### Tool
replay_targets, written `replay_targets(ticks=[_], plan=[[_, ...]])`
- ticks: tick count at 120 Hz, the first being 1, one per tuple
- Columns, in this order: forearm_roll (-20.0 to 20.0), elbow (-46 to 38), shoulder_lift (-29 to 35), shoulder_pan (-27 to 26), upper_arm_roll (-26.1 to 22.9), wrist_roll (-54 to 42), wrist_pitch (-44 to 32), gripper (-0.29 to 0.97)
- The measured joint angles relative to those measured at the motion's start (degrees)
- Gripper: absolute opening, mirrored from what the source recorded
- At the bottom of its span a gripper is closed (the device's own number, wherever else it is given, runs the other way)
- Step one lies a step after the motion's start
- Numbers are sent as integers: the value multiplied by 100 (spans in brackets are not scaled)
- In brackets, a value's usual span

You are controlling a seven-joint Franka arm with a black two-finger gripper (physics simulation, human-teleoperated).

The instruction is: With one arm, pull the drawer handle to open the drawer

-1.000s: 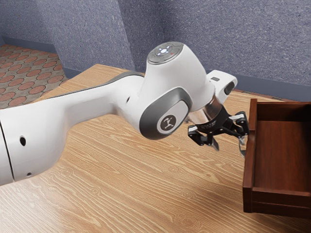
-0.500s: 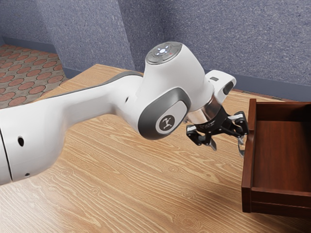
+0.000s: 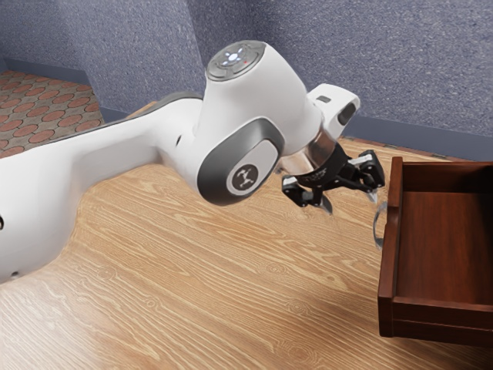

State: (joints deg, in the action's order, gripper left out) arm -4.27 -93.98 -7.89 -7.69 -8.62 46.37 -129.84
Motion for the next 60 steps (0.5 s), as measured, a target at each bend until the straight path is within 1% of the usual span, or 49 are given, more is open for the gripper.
replay_targets(ticks=[9,17,21,28,33,37,46,54,60], plan=[[-10,2,216,-4,60,49,57,51],[24,212,583,-14,192,303,489,55],[50,424,727,-27,276,491,854,57],[116,984,940,-74,453,946,1713,60],[136,1158,1229,-189,682,1277,2348,61],[165,1123,1435,-250,931,1524,2794,62],[182,1052,1649,51,1247,2033,3689,64],[140,833,1780,339,1361,2432,4253,65],[101,718,1828,471,1345,2702,4559,66]])
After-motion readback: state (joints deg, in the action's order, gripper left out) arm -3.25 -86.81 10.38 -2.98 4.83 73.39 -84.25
